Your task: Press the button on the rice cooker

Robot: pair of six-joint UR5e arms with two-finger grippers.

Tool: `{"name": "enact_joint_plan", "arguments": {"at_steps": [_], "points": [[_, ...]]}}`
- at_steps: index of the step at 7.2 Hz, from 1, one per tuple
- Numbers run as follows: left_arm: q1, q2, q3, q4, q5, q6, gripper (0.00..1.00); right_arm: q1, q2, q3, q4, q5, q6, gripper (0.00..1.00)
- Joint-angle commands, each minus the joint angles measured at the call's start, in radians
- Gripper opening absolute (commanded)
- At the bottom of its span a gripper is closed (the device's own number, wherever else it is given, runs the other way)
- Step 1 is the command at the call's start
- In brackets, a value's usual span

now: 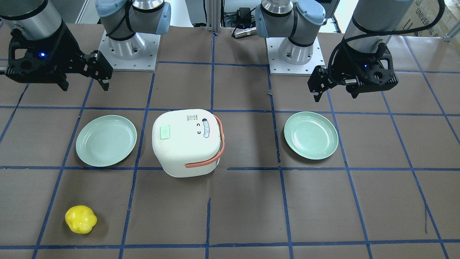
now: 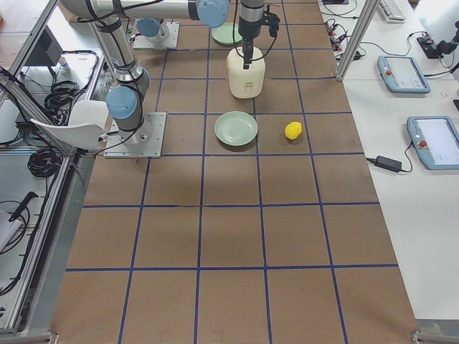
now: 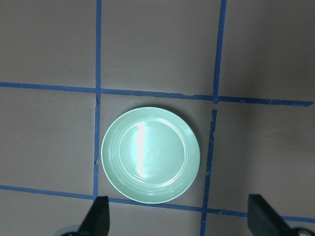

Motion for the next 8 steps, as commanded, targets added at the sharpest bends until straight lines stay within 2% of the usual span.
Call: {"name": "enact_joint_plan", "arguments": {"at_steps": [1, 2, 3, 4, 6, 7, 8], "points": [[0.0, 0.0, 0.0, 0.0, 0.001, 0.0, 1.0, 0.0, -0.005, -0.001, -0.002, 0.027, -0.032, 1.0], [0.0, 0.0, 0.0, -0.001, 0.001, 0.0, 1.0, 0.0, -0.004, -0.002, -0.002, 0.05, -0.037, 1.0], [0.0, 0.0, 0.0, 0.0, -0.001, 0.0, 1.0, 0.003, -0.002, -0.002, -0.012, 0.051, -0.031, 0.88], [0.0, 0.0, 0.0, 0.0, 0.001, 0.0, 1.0, 0.043, 0.007, -0.001, -0.019, 0.05, -0.02, 0.85], [0.0, 0.0, 0.0, 0.0, -0.001, 0.0, 1.0, 0.118, 0.062, -0.001, -0.133, 0.05, 0.056, 0.83], [0.0, 0.0, 0.0, 0.0, 0.001, 0.0, 1.0, 0.165, 0.093, -0.001, -0.14, 0.05, 0.096, 0.75], [0.0, 0.0, 0.0, 0.0, 0.001, 0.0, 1.0, 0.198, 0.12, 0.001, -0.195, 0.051, 0.104, 0.67]]}}
